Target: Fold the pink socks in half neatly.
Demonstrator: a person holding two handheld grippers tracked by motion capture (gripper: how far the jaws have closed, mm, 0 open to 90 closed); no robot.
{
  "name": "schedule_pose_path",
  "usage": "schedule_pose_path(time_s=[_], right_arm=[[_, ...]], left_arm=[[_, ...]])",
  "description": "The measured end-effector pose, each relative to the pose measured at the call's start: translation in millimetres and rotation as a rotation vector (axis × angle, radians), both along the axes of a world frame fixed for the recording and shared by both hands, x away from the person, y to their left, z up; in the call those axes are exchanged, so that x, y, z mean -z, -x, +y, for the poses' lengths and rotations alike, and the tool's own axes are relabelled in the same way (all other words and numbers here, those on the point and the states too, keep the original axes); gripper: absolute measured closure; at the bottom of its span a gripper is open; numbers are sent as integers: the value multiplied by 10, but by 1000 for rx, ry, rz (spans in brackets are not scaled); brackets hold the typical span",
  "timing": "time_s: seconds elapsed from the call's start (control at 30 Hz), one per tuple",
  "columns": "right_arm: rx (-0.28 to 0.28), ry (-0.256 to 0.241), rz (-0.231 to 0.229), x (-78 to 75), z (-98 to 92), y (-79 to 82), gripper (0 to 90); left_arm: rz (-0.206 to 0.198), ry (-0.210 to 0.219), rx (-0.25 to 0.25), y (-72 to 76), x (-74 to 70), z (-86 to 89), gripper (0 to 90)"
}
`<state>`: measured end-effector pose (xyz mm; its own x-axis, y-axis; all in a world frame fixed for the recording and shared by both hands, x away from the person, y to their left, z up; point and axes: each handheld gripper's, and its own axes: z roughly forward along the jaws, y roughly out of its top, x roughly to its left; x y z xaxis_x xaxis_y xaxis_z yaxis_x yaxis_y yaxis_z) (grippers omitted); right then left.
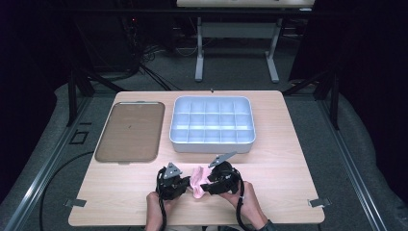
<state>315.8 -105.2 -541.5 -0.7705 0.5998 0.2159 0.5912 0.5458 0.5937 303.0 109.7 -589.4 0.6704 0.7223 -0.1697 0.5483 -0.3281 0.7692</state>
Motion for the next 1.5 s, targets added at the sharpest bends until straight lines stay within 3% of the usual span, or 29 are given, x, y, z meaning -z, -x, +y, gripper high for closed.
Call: schedule_pose_path(time_s=[0.2, 0.4, 0.73, 0.83, 1.2, 1.43, 1.5], right_arm=[[40, -21, -42, -7, 58, -86, 568], [26, 43, -40, 119, 176, -203, 626], [14, 66, -57, 202, 260, -180, 869], [13, 74, -67, 189, 263, -166, 882], [23, -31, -81, 50, 148, -103, 885], [-6, -20, -58, 85, 198, -125, 878], [3, -22, -65, 93, 204, -126, 876]], left_arm=[[0, -1, 1, 1, 0, -1, 839], [1, 0, 3, -2, 2, 1, 839], [3, 2, 2, -2, 3, -1, 839], [2, 1, 1, 2, 3, -4, 839], [-6, -7, -1, 6, 1, -9, 839], [0, -4, -2, 3, 1, -7, 836], [2, -12, -9, -5, -6, 5, 798]])
